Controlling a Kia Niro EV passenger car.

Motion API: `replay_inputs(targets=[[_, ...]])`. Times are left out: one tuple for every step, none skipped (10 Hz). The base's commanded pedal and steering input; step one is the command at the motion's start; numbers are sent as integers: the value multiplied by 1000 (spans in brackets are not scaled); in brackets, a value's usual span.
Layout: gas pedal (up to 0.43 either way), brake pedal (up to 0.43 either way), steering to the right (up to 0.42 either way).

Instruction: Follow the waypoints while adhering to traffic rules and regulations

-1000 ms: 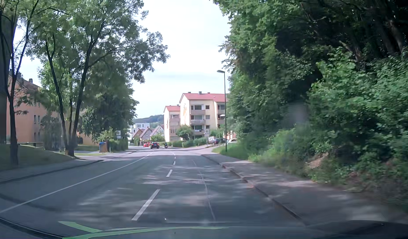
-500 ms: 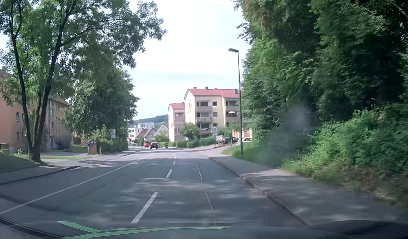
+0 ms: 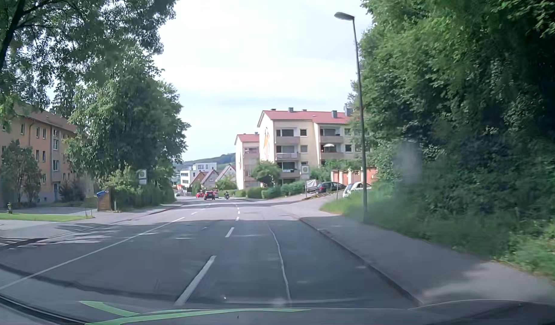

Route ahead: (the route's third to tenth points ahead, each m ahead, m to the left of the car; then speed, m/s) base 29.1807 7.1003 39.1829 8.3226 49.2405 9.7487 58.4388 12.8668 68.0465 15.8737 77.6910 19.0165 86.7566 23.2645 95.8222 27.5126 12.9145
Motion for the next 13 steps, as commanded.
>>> replay_inputs(targets=[[20,0,-20],[20,0,-20],[20,0,-20],[20,0,-21],[20,0,-21],[8,0,-20],[0,0,-20],[0,0,-20],[0,0,-20],[0,0,-20],[0,0,-21],[0,0,-21],[0,0,-21]])
